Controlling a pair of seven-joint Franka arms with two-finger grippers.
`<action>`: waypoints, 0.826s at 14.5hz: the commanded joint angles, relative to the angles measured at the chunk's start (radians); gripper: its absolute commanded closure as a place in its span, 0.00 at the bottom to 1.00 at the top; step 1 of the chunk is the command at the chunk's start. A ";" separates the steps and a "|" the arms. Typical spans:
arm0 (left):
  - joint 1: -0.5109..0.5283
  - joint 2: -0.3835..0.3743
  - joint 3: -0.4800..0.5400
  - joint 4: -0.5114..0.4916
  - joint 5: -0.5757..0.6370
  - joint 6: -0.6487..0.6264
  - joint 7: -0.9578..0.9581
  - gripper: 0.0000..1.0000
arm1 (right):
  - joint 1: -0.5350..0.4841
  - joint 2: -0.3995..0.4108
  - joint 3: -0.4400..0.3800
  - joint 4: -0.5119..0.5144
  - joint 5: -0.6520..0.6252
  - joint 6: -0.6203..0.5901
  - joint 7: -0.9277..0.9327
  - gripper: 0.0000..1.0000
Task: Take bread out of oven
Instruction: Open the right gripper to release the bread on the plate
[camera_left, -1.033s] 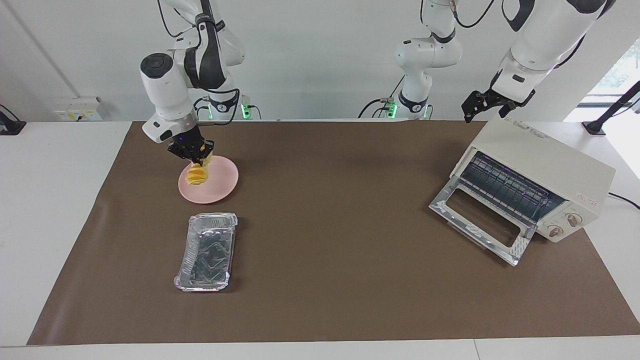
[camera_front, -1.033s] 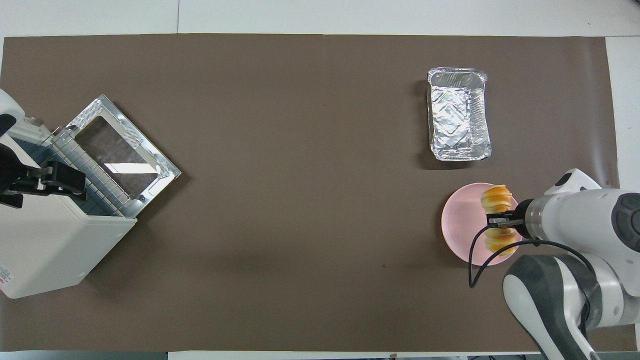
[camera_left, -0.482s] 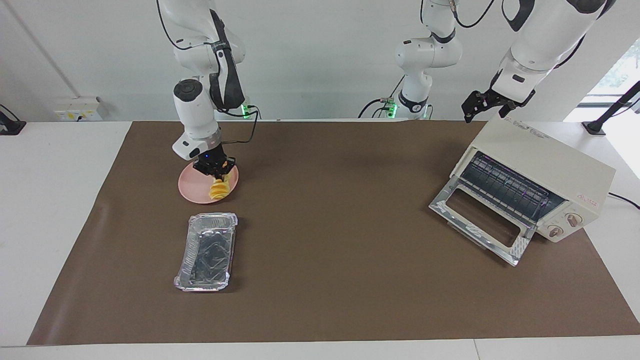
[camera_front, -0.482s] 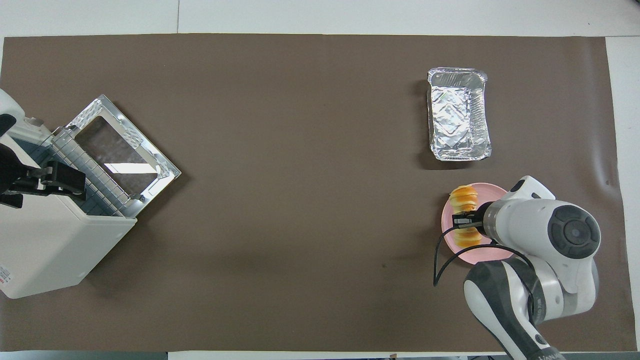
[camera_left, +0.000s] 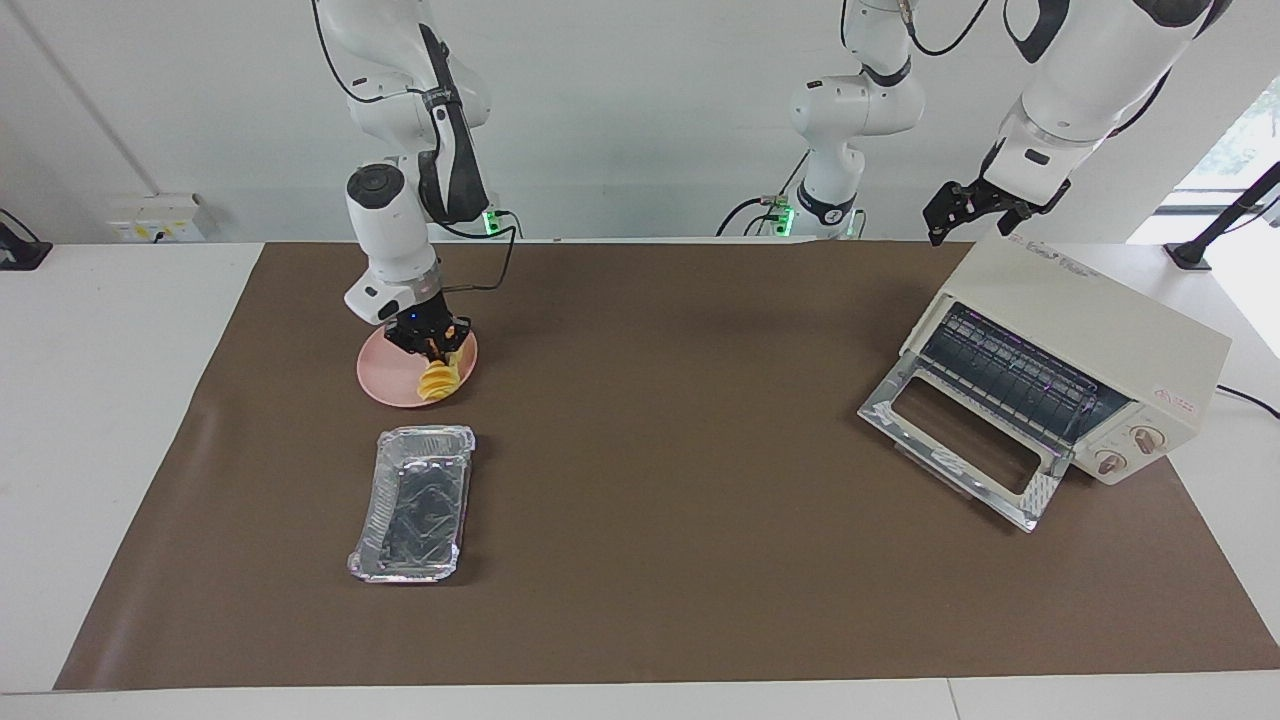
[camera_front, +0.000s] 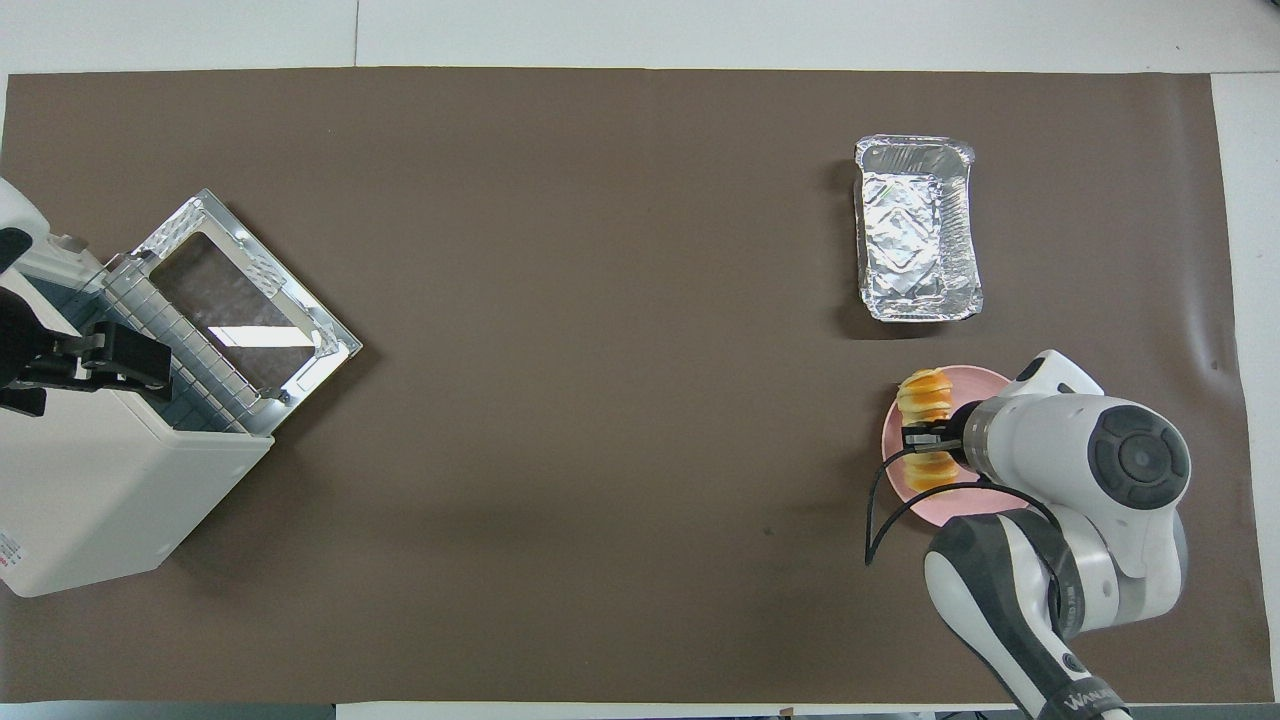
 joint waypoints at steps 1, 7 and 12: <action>0.012 -0.027 -0.004 -0.028 -0.012 0.012 0.005 0.00 | -0.010 0.003 0.005 0.006 0.010 -0.005 -0.008 0.00; 0.012 -0.027 -0.004 -0.027 -0.012 0.012 0.005 0.00 | -0.025 -0.022 -0.006 0.258 0.010 -0.371 -0.066 0.00; 0.012 -0.027 -0.004 -0.027 -0.012 0.012 0.005 0.00 | -0.150 -0.012 -0.006 0.536 0.024 -0.632 -0.204 0.00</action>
